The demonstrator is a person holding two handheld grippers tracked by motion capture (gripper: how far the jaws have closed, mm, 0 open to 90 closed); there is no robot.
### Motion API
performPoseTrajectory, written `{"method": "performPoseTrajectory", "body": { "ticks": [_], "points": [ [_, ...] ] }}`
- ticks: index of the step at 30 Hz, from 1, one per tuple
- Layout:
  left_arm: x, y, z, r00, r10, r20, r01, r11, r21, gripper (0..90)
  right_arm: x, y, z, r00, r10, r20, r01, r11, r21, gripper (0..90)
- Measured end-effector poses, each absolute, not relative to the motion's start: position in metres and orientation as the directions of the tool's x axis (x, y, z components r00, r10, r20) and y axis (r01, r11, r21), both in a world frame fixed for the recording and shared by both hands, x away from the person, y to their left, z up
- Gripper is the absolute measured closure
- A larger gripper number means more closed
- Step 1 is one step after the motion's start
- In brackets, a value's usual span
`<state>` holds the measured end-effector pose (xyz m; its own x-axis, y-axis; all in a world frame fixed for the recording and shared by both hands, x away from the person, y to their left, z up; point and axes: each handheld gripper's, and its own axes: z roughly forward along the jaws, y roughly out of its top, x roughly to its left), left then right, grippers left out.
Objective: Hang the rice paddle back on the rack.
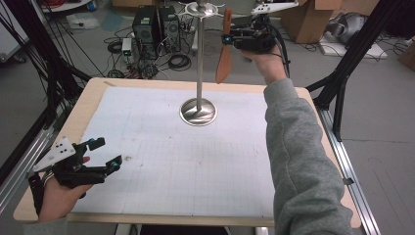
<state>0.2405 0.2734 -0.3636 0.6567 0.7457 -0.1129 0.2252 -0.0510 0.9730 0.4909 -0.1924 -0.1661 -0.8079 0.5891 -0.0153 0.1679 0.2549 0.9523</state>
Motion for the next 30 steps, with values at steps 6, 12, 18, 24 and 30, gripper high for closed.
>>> {"method": "performPoseTrajectory", "body": {
  "ticks": [6,12,18,24,30],
  "points": [
    [0.24,0.274,-0.364,0.654,0.748,-0.115,0.226,-0.048,0.973,9.8,0.493,-0.188,-0.168,-0.81,0.586,-0.011,0.172,0.255,0.952,64.8],
    [0.238,0.276,-0.363,0.651,0.751,-0.112,0.225,-0.05,0.973,9.8,0.493,-0.184,-0.167,-0.811,0.585,-0.015,0.168,0.257,0.952,64.8],
    [0.237,0.277,-0.363,0.648,0.754,-0.111,0.224,-0.05,0.973,9.8,0.494,-0.183,-0.167,-0.809,0.588,-0.014,0.17,0.256,0.952,64.8],
    [0.237,0.277,-0.363,0.644,0.758,-0.101,0.225,-0.062,0.972,9.7,0.496,-0.181,-0.17,-0.807,0.59,-0.013,0.176,0.262,0.949,64.7],
    [0.236,0.278,-0.362,0.643,0.759,-0.098,0.222,-0.063,0.973,9.7,0.498,-0.178,-0.173,-0.81,0.587,-0.007,0.184,0.265,0.946,64.8]
  ]
}}
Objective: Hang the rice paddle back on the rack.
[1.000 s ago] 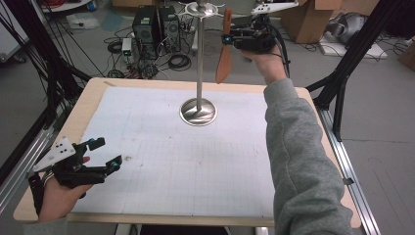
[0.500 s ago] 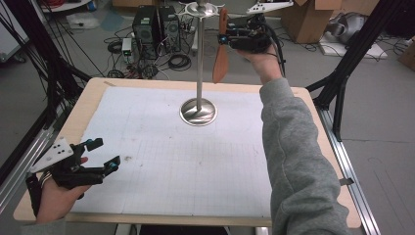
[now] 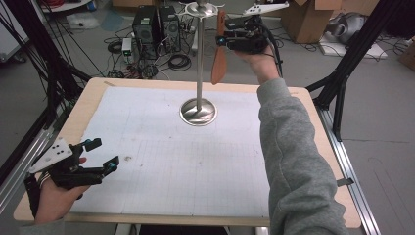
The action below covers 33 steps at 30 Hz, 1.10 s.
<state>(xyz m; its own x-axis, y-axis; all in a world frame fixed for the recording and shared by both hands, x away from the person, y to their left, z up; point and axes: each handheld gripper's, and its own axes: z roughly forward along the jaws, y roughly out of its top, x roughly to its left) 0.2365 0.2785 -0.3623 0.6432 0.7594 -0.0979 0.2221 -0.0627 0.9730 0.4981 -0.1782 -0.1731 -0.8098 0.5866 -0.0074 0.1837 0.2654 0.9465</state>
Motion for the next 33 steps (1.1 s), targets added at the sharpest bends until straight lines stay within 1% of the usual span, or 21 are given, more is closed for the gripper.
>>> {"method": "performPoseTrajectory", "body": {
  "ticks": [14,18,20,23,25,27,29,31,33],
  "points": [
    [0.236,0.279,-0.362,0.642,0.76,-0.097,0.222,-0.063,0.973,9.7,0.499,-0.177,-0.175,-0.805,0.593,-0.002,0.186,0.256,0.949,64.7],
    [0.236,0.278,-0.363,0.643,0.76,-0.097,0.222,-0.064,0.973,9.8,0.498,-0.176,-0.176,-0.801,0.599,0.0,0.187,0.25,0.95,63.4],
    [0.237,0.278,-0.363,0.643,0.76,-0.098,0.223,-0.063,0.973,9.7,0.498,-0.175,-0.178,-0.793,0.609,-0.006,0.189,0.255,0.948,58.9],
    [0.239,0.275,-0.362,0.644,0.757,-0.115,0.222,-0.041,0.974,9.8,0.497,-0.176,-0.181,-0.795,0.606,0.004,0.194,0.249,0.949,57.2],
    [0.241,0.269,-0.361,0.66,0.744,-0.102,0.216,-0.058,0.975,9.7,0.497,-0.177,-0.183,-0.789,0.614,0.009,0.198,0.24,0.95,53.6],
    [0.243,0.266,-0.361,0.667,0.738,-0.102,0.216,-0.06,0.975,9.8,0.497,-0.179,-0.185,-0.788,0.615,0.022,0.202,0.224,0.953,48.7],
    [0.244,0.266,-0.361,0.665,0.74,-0.103,0.217,-0.06,0.974,9.7,0.495,-0.18,-0.187,-0.788,0.615,0.016,0.198,0.229,0.953,44.8],
    [0.246,0.267,-0.36,0.663,0.741,-0.105,0.215,-0.053,0.975,9.8,0.492,-0.182,-0.188,-0.789,0.614,0.011,0.199,0.239,0.951,38.2],
    [0.247,0.269,-0.358,0.66,0.744,-0.106,0.206,-0.043,0.978,9.8,0.489,-0.184,-0.188,-0.789,0.614,0.003,0.194,0.245,0.95,33.9]
  ]
}}
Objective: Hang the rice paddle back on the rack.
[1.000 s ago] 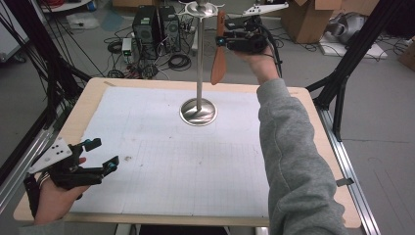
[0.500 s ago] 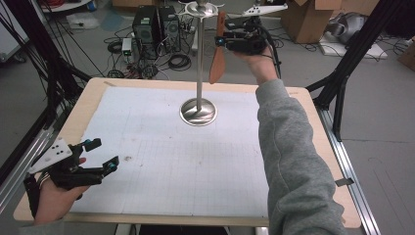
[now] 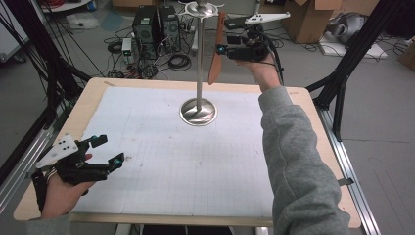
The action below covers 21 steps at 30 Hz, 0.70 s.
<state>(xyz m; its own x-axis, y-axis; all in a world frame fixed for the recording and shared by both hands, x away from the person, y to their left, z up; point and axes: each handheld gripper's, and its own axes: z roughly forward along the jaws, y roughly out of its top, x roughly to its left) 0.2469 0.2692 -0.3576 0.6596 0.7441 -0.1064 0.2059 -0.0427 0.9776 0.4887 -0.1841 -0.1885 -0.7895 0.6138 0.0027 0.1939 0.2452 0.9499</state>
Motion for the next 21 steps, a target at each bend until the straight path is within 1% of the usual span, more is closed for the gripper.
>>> {"method": "performPoseTrajectory", "body": {
  "ticks": [4,8,11,21],
  "points": [
    [0.248,0.272,-0.354,0.658,0.746,-0.105,0.191,-0.03,0.981,9.7,0.48,-0.189,-0.188,-0.793,0.61,0.004,0.186,0.235,0.954,21.4],
    [0.25,0.275,-0.352,0.654,0.748,-0.109,0.185,-0.018,0.983,9.7,0.472,-0.194,-0.188,-0.808,0.59,0.007,0.173,0.225,0.959,15.9],
    [0.252,0.274,-0.353,0.655,0.746,-0.118,0.188,-0.009,0.982,9.8,0.467,-0.198,-0.19,-0.824,0.567,0.015,0.17,0.221,0.96,15.0],
    [0.256,0.262,-0.358,0.678,0.724,-0.122,0.206,-0.028,0.978,9.8,0.449,-0.213,-0.204,-0.833,0.552,0.021,0.172,0.223,0.959,14.4]
  ]
}}
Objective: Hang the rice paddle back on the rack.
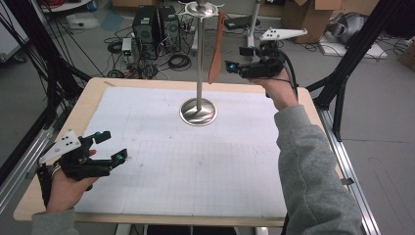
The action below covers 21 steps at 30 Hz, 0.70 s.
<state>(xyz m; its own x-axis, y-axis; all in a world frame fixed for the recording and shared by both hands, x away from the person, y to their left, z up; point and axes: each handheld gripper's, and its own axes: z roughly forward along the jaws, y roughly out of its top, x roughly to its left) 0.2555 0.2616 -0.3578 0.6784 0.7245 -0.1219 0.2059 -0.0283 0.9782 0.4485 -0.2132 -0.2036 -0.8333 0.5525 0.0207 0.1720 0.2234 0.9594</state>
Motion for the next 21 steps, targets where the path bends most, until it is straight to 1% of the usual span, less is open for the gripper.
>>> {"method": "performPoseTrajectory", "body": {
  "ticks": [3,21],
  "points": [
    [0.255,0.261,-0.357,0.681,0.723,-0.118,0.202,-0.03,0.979,9.8,0.442,-0.22,-0.209,-0.831,0.557,0.007,0.172,0.244,0.955,14.4],
    [0.255,0.254,-0.357,0.686,0.719,-0.109,0.199,-0.042,0.979,9.8,0.417,-0.253,-0.24,-0.814,0.579,0.033,0.19,0.212,0.959,14.2]
  ]
}}
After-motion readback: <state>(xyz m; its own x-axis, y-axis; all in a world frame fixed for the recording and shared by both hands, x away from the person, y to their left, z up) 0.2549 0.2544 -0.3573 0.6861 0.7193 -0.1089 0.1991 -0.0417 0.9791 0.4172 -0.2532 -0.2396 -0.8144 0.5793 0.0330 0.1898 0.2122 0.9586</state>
